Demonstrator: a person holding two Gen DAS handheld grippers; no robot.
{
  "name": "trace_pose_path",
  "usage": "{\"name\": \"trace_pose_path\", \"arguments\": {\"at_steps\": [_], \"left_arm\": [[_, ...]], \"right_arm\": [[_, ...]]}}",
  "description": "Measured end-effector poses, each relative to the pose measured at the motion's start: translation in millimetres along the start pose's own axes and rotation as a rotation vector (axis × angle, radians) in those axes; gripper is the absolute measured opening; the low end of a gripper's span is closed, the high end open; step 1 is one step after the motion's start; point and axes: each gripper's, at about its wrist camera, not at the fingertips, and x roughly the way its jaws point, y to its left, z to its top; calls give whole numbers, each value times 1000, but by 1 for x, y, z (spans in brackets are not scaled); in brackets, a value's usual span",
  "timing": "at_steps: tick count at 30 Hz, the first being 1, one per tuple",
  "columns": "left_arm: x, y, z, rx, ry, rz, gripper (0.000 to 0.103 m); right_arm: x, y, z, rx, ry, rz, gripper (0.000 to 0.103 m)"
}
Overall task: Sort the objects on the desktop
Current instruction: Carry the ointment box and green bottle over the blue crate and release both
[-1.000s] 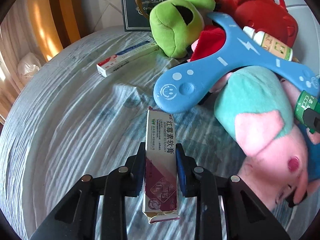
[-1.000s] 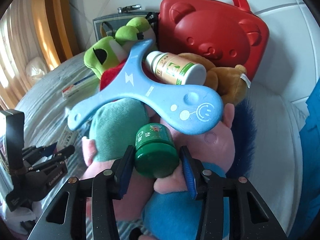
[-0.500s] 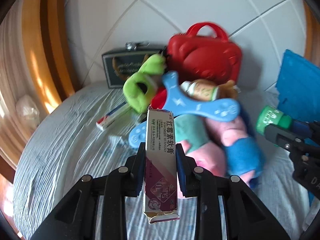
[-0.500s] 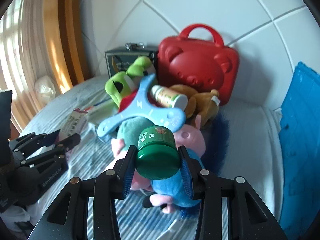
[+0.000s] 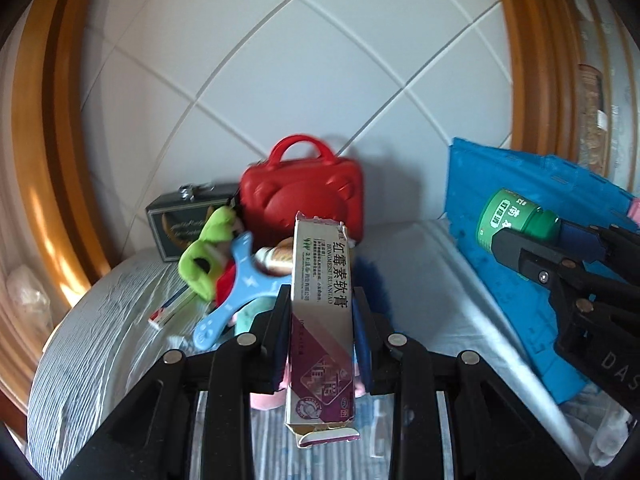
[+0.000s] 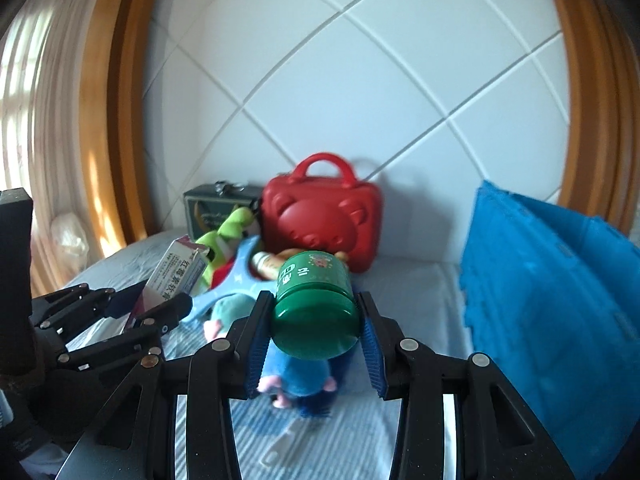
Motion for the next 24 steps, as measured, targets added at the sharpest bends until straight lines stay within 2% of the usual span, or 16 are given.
{"name": "trace_pose_path", "arguments": {"at_steps": [7,13,20,24], "left_arm": [[-37,-75,24,49,-109,-78,27],[-64,-151,46,70,-189,-148,27],[-89,-247,67,121,-258,-205,27],[-93,-301,75,142,-249,-238,27]], "right_arm": [[-67,-53,7,26,-115,-91,41],[-122,-122,7,43,-205,-204,41],[-144,-218,-9,130,-209,-310,41],[-148,-266,-21,153,-191,-352,41]]}}
